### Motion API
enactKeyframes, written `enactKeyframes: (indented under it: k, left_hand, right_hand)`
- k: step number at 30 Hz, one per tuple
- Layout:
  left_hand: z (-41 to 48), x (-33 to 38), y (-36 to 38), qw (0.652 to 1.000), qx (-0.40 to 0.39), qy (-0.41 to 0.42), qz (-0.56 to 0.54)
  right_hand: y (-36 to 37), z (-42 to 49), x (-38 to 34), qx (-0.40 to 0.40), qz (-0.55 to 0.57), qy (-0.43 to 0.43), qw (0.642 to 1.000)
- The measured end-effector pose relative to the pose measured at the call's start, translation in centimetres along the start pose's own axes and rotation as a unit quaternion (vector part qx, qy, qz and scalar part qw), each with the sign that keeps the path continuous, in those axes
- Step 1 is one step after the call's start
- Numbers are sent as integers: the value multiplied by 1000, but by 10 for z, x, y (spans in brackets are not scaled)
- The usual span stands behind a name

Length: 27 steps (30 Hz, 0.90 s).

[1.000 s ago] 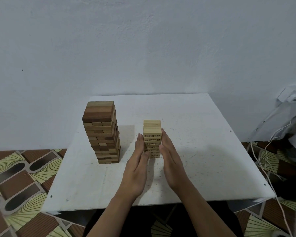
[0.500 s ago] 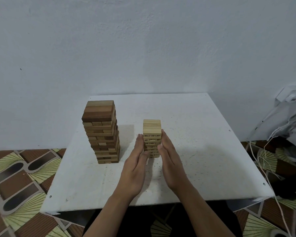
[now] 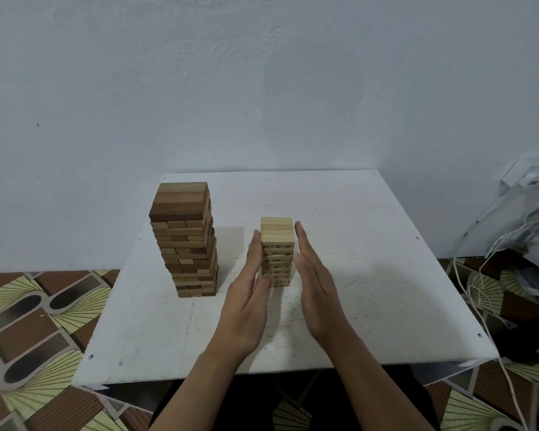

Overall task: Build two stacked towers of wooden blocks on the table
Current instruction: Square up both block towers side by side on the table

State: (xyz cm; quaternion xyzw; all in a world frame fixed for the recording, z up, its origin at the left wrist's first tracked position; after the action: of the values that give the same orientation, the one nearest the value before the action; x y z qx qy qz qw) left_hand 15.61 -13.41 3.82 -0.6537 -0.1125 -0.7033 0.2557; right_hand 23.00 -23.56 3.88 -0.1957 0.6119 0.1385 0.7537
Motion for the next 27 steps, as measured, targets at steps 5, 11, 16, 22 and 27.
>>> enactKeyframes:
  k: [5,11,16,22,27]
  left_hand:
    - [0,-4,0,1000,-3,3,6]
    - [0,-4,0,1000,-4,3,18]
    - [0,-1,-1,1000,2,4,17]
    - [4,4,-7,1000,17,-13,-1]
    - [13,12,-7,999,24,-41,2]
  right_hand:
    - [2,0,1,-13,-18,2,1000]
    - [4,0,0,-13,-21,5,1000]
    - [5,-1,-2,-15,-24,6,1000]
    - [4,1,-1,-8,2,16,1000]
    - [4,5,-1,-12,9,28,999]
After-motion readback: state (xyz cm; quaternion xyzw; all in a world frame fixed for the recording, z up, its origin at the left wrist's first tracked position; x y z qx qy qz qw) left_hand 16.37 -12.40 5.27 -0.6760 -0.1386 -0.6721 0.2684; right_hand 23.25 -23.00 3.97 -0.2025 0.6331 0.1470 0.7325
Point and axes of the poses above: each hand's wrist, its own z-axis towards the middle knuckle, its own y-axis out of the palm, x = y × z, the point moved 5 cm from there along z, towards the middle knuckle, and after that the axes turned 5 degrees about x, right-handed, at the moved point
